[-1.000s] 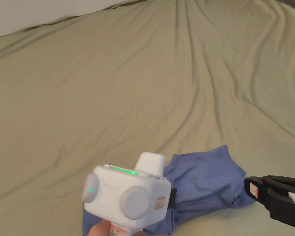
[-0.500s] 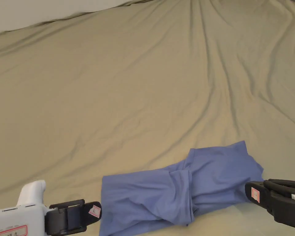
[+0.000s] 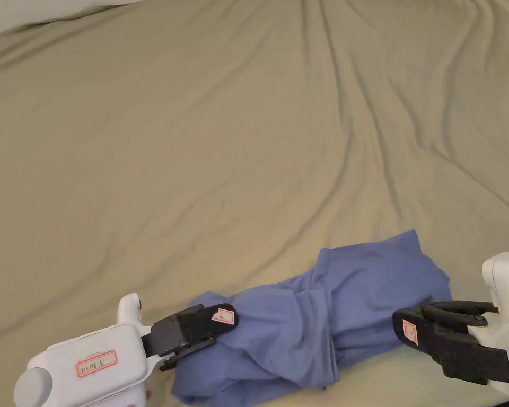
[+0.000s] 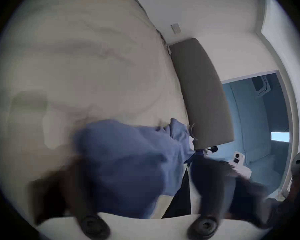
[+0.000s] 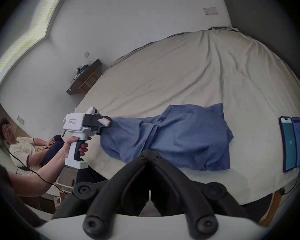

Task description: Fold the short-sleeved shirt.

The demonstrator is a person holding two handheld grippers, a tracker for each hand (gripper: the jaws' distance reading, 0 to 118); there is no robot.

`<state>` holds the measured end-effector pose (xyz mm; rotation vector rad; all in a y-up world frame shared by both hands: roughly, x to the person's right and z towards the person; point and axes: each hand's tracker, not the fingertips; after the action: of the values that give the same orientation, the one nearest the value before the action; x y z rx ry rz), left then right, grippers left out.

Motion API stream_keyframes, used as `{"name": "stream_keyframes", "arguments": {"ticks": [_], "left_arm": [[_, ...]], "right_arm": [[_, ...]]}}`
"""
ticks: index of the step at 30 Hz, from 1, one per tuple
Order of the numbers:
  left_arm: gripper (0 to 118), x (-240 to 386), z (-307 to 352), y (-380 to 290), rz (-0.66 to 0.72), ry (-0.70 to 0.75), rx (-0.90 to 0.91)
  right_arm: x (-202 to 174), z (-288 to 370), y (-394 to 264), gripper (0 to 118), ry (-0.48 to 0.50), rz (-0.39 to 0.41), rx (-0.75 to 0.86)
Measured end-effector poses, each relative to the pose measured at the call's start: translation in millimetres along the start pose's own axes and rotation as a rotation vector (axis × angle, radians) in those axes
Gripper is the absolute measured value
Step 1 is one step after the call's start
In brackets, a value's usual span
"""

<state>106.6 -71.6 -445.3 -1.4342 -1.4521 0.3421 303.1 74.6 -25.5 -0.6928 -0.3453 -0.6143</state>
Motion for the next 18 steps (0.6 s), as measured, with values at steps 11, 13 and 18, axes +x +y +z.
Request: {"name": "stream_keyframes", "arguments": {"ticks": [11,13,18], "left_arm": [[17,26,99,-22,0.07,0.236,0.127],[17,30,118,-28,0.173,0.265,0.188],[18,83,136,-25,0.266,0.628,0.324]], "right_arm": [[9,7,4,2,0.016,-0.003,0.032],[12,8,3,2,0.026,-0.007,0.035],[25,9,-1,2,0.057,-0.042,0.043]]}}
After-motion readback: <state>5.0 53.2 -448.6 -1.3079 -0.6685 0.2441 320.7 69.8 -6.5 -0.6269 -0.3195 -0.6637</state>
